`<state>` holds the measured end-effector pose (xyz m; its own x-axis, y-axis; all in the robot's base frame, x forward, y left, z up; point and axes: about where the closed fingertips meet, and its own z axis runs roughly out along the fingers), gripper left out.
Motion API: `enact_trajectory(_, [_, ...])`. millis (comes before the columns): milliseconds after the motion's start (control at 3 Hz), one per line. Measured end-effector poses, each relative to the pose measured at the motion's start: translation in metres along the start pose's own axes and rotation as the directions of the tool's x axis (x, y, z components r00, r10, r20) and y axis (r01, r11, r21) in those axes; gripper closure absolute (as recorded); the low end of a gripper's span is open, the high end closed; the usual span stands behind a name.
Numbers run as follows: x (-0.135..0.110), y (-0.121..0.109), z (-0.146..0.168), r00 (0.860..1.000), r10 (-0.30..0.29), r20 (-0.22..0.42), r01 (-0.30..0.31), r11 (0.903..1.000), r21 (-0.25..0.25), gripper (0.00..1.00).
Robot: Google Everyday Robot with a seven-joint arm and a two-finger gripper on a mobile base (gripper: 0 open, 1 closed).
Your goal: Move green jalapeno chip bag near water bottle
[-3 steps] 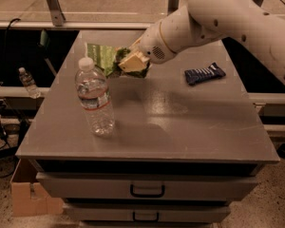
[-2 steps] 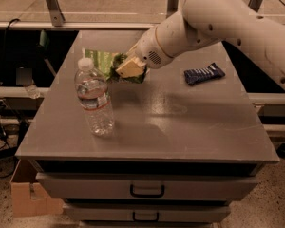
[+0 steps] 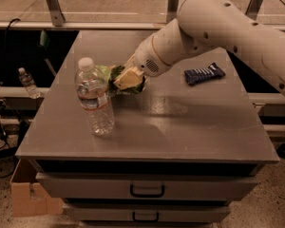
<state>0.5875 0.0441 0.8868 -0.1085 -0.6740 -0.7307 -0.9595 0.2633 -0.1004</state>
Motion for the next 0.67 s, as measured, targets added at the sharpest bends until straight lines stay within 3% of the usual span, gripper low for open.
enact_trajectory(333, [0.0039, 0.0062, 0.0021, 1.000, 0.010, -0.012, -0.010, 0.9999, -0.009, 0.12])
enact_trajectory(667, [0.0062, 0.0090, 0.0031, 1.000, 0.016, -0.019, -0.017, 0.9998, -0.011, 0.00])
